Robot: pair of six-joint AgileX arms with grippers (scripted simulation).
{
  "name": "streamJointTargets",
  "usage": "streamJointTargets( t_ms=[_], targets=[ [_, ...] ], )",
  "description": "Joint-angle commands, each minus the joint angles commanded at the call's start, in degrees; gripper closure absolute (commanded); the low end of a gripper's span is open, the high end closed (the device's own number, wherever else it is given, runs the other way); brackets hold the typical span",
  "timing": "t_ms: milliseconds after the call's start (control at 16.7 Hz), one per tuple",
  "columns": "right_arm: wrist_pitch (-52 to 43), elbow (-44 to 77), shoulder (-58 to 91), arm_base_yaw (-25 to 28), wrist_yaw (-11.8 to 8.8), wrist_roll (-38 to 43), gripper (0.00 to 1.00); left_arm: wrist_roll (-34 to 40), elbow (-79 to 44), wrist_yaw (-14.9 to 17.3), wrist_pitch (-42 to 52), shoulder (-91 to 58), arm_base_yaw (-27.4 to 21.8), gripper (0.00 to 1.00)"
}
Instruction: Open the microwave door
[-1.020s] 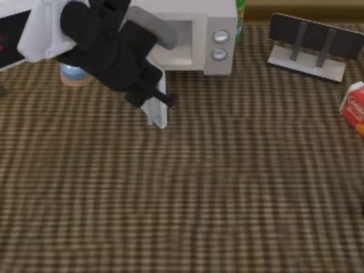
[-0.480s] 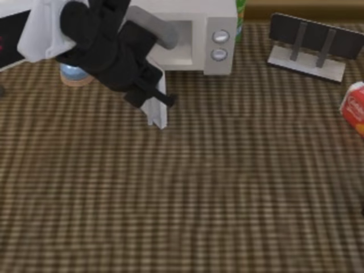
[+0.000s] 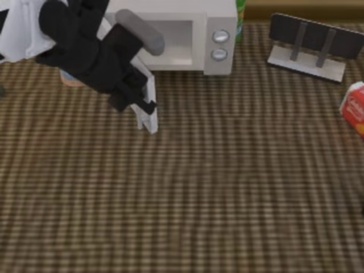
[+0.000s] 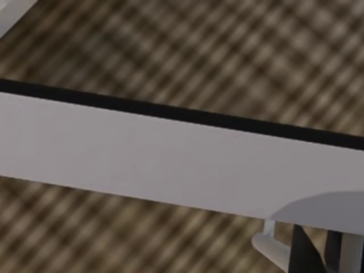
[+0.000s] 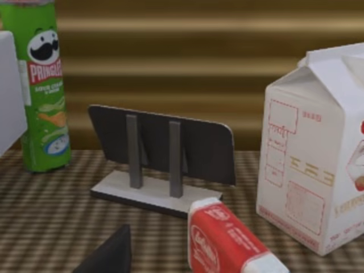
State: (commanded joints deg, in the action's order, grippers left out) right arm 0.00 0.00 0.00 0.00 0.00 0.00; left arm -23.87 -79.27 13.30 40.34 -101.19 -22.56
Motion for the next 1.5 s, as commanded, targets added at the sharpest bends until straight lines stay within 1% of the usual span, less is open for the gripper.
streamJointTargets(
  t_ms=[120,1500],
  targets=[
    [0.00,0.00,0.00,0.00,0.00,0.00,0.00,-1.24,0.38,0.60,0.28,0.23,0.49,1.00],
    [0.00,0.00,0.00,0.00,0.00,0.00,0.00,-1.24,0.38,0.60,0.28,0.23,0.49,1.00]
  ],
)
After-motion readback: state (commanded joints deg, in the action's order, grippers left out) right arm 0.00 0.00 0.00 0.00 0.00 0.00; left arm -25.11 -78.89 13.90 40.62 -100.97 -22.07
